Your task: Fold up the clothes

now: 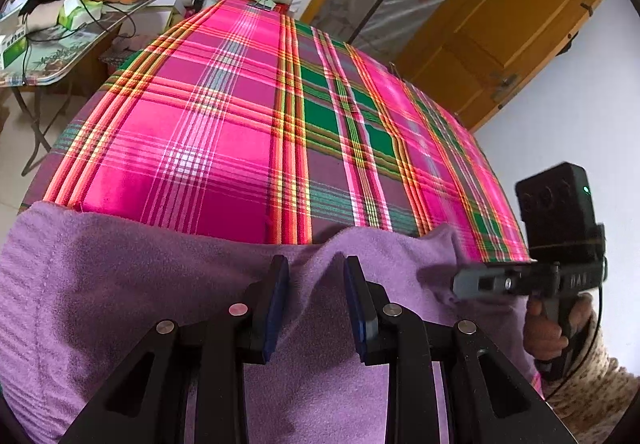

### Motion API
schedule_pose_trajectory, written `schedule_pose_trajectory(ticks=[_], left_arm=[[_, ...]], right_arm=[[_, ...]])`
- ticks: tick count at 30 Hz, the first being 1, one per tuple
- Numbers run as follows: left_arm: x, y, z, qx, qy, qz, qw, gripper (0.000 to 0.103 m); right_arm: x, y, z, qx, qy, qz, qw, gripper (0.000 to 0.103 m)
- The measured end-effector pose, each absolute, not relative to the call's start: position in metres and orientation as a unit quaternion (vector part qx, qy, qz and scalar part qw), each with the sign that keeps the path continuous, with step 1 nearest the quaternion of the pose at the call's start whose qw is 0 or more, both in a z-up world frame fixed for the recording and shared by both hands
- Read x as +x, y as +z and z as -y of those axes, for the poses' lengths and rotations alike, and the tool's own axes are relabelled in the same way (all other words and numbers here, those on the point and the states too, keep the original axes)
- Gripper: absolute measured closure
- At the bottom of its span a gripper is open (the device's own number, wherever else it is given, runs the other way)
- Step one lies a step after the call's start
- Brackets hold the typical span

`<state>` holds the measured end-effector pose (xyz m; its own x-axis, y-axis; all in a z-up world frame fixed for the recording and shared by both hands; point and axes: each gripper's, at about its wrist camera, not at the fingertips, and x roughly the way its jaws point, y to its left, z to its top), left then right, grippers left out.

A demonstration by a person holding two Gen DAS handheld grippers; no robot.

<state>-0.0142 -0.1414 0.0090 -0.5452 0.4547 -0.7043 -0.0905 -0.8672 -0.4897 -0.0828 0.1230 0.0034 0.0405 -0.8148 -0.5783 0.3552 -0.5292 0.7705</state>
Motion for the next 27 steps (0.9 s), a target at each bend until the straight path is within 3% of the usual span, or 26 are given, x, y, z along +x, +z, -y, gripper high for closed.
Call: schedule_pose_trajectory(ticks=[3, 7, 13, 19, 27], left_arm=[[-0.015, 0.009, 0.143, -0.449, 0.854, 0.205, 0.162, 0.074], [-0.016, 0.008, 0.144, -0.448, 0.854, 0.209, 0.164, 0.074], [-0.016, 0.007, 0.147, -0.446, 0.855, 0.211, 0.157, 0.074], [-0.019, 0.01, 0.145, -0.452, 0.857, 0.202, 0.146, 0.074], [-0.022, 0.021, 0.129, -0.45, 0.863, 0.175, 0.152, 0.074]], right_arm=[[-0.091, 0.009, -0.129, 0.552, -0.667, 0.24, 0.439, 0.07], [-0.101, 0.013, -0.148, 0.529, -0.68, 0.284, 0.42, 0.094], [-0.111, 0.011, -0.157, 0.525, -0.707, 0.282, 0.382, 0.096], [-0.107, 0.018, -0.168, 0.508, -0.781, 0.2, 0.305, 0.096], [-0.067, 0.054, -0.217, 0.472, -0.833, 0.087, 0.274, 0.094]])
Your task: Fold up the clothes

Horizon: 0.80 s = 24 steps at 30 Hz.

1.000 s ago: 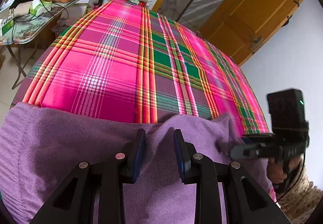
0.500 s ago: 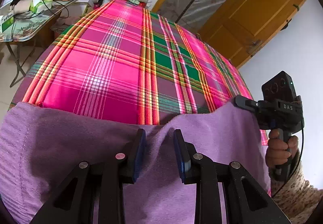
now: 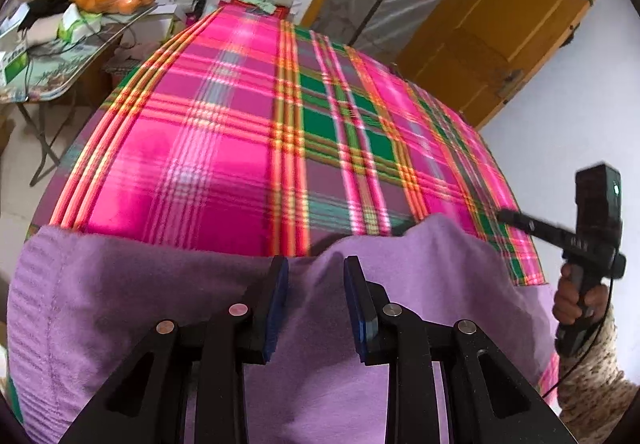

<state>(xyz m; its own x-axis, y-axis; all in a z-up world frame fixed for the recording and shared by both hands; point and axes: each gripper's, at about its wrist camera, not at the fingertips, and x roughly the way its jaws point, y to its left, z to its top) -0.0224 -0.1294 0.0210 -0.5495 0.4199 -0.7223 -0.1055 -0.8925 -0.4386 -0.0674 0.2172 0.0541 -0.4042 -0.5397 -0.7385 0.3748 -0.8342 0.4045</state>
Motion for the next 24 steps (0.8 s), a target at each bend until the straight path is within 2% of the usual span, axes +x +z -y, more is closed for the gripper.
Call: schedule_pose_trajectory(ticks=[3, 7, 9, 13, 18, 24], left_arm=[[-0.026, 0.025, 0.116, -0.448, 0.862, 0.166, 0.17, 0.074], [-0.032, 0.027, 0.093, -0.454, 0.857, 0.149, 0.194, 0.074], [-0.032, 0.029, 0.084, -0.453, 0.855, 0.14, 0.207, 0.074], [-0.032, 0.028, 0.071, -0.46, 0.852, 0.123, 0.218, 0.074], [-0.034, 0.019, 0.064, -0.473, 0.846, 0.12, 0.215, 0.074], [-0.036, 0.012, 0.061, -0.483, 0.842, 0.12, 0.208, 0.074]], right_arm=[[-0.05, 0.051, -0.243, 0.483, -0.835, 0.069, 0.255, 0.093], [-0.036, 0.038, -0.266, 0.506, -0.82, 0.077, 0.256, 0.078], [-0.027, 0.035, -0.274, 0.504, -0.823, 0.067, 0.253, 0.078], [-0.022, 0.028, -0.277, 0.503, -0.823, 0.069, 0.255, 0.069], [-0.017, 0.017, -0.253, 0.51, -0.811, 0.034, 0.283, 0.066], [-0.009, 0.02, -0.24, 0.492, -0.828, -0.014, 0.268, 0.066]])
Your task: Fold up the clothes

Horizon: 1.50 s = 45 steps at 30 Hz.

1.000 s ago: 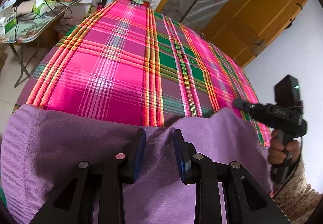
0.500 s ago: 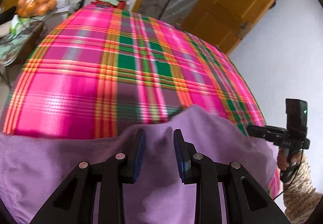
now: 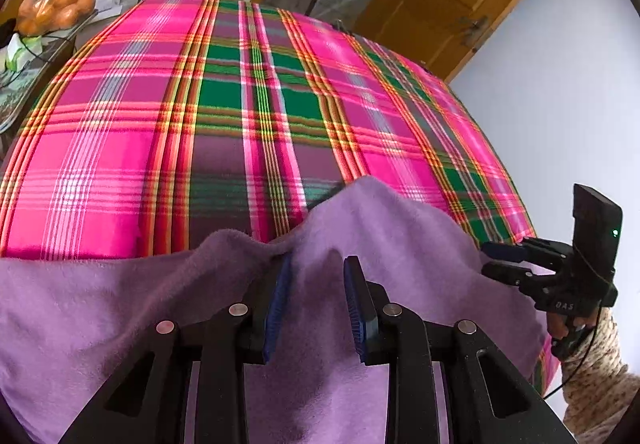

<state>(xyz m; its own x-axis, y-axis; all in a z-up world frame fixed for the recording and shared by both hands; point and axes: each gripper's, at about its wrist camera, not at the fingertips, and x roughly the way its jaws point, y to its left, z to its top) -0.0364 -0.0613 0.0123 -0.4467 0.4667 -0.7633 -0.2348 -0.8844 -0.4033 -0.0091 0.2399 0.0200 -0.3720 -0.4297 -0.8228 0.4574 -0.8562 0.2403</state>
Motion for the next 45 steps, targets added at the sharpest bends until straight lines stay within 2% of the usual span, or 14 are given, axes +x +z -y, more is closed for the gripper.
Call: schedule_pose_trajectory(ticks=[3, 6, 10, 18, 27, 35, 38, 39, 41, 44, 45], left_arm=[[-0.034, 0.012, 0.061, -0.483, 0.843, 0.118, 0.206, 0.074], [-0.032, 0.011, 0.061, -0.481, 0.844, 0.118, 0.206, 0.074], [-0.032, 0.01, 0.06, -0.479, 0.845, 0.122, 0.204, 0.074], [-0.03, 0.011, 0.061, -0.476, 0.847, 0.122, 0.202, 0.074], [-0.03, 0.01, 0.063, -0.47, 0.849, 0.132, 0.201, 0.074], [-0.03, 0.009, 0.06, -0.467, 0.851, 0.133, 0.199, 0.074], [-0.03, 0.008, 0.06, -0.466, 0.852, 0.133, 0.2, 0.074], [-0.03, 0.008, 0.061, -0.465, 0.852, 0.134, 0.2, 0.074], [-0.03, 0.008, 0.061, -0.465, 0.852, 0.136, 0.2, 0.074], [-0.029, 0.008, 0.061, -0.464, 0.851, 0.137, 0.202, 0.074], [-0.03, 0.008, 0.061, -0.464, 0.851, 0.138, 0.203, 0.074]], right_arm=[[-0.003, 0.021, -0.238, 0.487, -0.834, -0.029, 0.257, 0.081], [0.006, 0.022, -0.235, 0.48, -0.84, -0.048, 0.248, 0.1], [0.022, 0.027, -0.237, 0.461, -0.849, -0.078, 0.248, 0.101], [0.056, 0.064, -0.256, 0.394, -0.875, -0.02, 0.279, 0.101], [0.078, 0.033, -0.257, 0.481, -0.812, -0.008, 0.331, 0.101], [0.054, 0.062, -0.263, 0.445, -0.817, 0.022, 0.365, 0.099], [0.029, 0.066, -0.261, 0.434, -0.839, 0.017, 0.328, 0.095], [0.019, 0.06, -0.256, 0.446, -0.84, 0.006, 0.308, 0.09], [0.001, 0.043, -0.249, 0.476, -0.828, -0.002, 0.295, 0.09], [-0.007, 0.029, -0.235, 0.498, -0.814, -0.028, 0.298, 0.086], [-0.006, 0.027, -0.231, 0.5, -0.81, -0.038, 0.304, 0.081]])
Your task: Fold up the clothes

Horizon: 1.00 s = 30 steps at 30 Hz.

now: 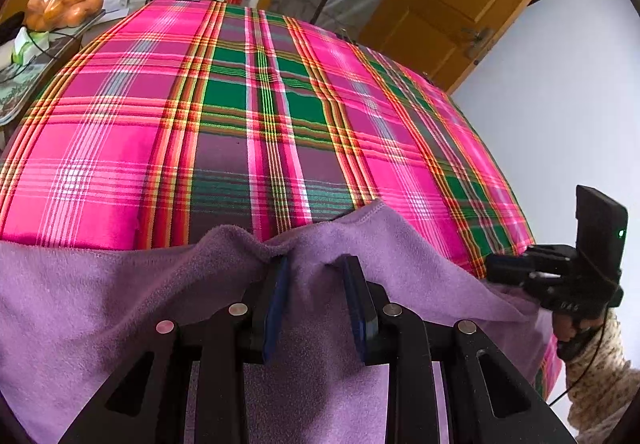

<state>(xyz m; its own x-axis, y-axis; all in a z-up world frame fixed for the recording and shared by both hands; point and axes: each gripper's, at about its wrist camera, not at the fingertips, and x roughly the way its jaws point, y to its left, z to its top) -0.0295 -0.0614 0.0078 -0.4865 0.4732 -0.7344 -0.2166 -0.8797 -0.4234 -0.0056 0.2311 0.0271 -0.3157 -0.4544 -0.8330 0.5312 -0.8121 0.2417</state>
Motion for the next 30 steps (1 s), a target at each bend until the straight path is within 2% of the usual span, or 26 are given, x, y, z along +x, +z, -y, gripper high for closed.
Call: schedule_pose_trajectory(ticks=[2, 8, 9, 10, 11, 12, 17, 20, 22, 29, 30], left_arm=[[-0.03, 0.008, 0.062, -0.465, 0.85, 0.14, 0.204, 0.074], [-0.03, 0.008, 0.062, -0.465, 0.85, 0.139, 0.202, 0.074], [-0.03, 0.008, 0.062, -0.465, 0.85, 0.14, 0.202, 0.074], [-0.03, 0.008, 0.062, -0.465, 0.85, 0.141, 0.202, 0.074], [-0.03, 0.008, 0.062, -0.465, 0.85, 0.141, 0.202, 0.074], [-0.03, 0.008, 0.062, -0.465, 0.85, 0.141, 0.201, 0.074], [-0.03, 0.008, 0.062, -0.467, 0.85, 0.141, 0.198, 0.074], [-0.03, 0.008, 0.064, -0.467, 0.849, 0.148, 0.196, 0.074], [-0.031, 0.007, 0.064, -0.467, 0.849, 0.149, 0.197, 0.074], [-0.03, 0.008, 0.064, -0.468, 0.849, 0.148, 0.197, 0.074], [-0.03, 0.008, 0.064, -0.468, 0.849, 0.148, 0.197, 0.074]], right_arm=[[-0.001, 0.026, -0.224, 0.502, -0.8, -0.051, 0.324, 0.072], [0.006, 0.024, -0.208, 0.498, -0.801, -0.098, 0.316, 0.071], [0.007, 0.024, -0.206, 0.497, -0.803, -0.107, 0.311, 0.075], [0.008, 0.025, -0.205, 0.496, -0.804, -0.119, 0.305, 0.088], [0.008, 0.026, -0.204, 0.496, -0.805, -0.125, 0.301, 0.095], [0.008, 0.026, -0.203, 0.499, -0.803, -0.123, 0.301, 0.098], [0.01, 0.039, -0.204, 0.473, -0.831, -0.13, 0.264, 0.099], [-0.007, 0.055, -0.225, 0.446, -0.864, -0.089, 0.215, 0.099], [-0.017, 0.05, -0.232, 0.457, -0.863, -0.065, 0.205, 0.099], [-0.027, 0.026, -0.227, 0.491, -0.847, -0.062, 0.191, 0.097], [-0.029, 0.026, -0.23, 0.497, -0.845, -0.055, 0.19, 0.093]])
